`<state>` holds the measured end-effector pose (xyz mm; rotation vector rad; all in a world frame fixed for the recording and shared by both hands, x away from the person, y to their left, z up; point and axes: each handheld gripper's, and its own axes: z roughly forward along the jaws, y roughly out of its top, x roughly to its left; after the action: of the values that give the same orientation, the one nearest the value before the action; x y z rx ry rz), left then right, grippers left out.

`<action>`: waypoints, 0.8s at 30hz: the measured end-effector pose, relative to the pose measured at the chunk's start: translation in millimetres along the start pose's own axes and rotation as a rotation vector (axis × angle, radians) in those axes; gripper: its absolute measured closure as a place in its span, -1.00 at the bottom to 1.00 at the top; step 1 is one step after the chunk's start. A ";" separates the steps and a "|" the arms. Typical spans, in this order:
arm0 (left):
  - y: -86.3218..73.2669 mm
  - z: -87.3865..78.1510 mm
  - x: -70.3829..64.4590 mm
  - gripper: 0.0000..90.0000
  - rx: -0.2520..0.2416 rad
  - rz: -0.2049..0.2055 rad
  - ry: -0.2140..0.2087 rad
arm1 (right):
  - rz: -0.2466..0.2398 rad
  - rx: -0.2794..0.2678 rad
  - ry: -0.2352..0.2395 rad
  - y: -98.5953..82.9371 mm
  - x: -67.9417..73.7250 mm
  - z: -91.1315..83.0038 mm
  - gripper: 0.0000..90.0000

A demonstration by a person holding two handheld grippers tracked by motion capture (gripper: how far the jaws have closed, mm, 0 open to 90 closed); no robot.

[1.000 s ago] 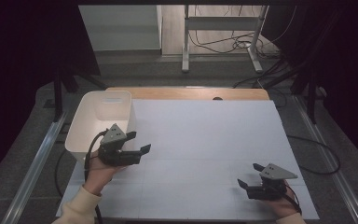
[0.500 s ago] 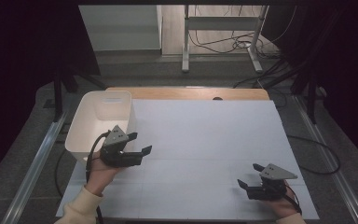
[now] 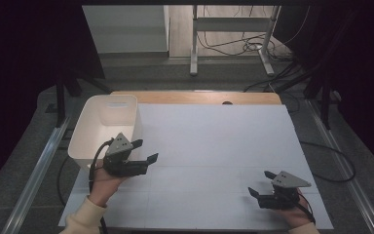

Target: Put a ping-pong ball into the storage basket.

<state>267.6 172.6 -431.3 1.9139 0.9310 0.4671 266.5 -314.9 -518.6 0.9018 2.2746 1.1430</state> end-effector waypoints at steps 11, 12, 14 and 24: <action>-7.4 -12.1 -11.4 -0.42 -0.029 0.007 -0.006 | -0.002 0.000 0.001 0.4 0.4 0.3 -0.67; -8.5 -12.6 -12.6 -0.42 -0.029 0.011 -0.005 | -0.001 -0.003 0.001 0.3 0.5 0.5 -0.67; -10.7 -13.3 -14.7 -0.42 -0.034 0.021 -0.001 | -0.002 -0.001 0.001 0.5 0.4 0.2 -0.67; -34.8 -9.4 -21.0 -0.42 -0.014 0.023 -0.015 | -0.002 -0.001 -0.001 0.7 0.6 0.2 -0.67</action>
<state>233.7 171.9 -455.5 1.9148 0.8952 0.4712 266.6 -314.1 -518.2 0.8999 2.2736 1.1428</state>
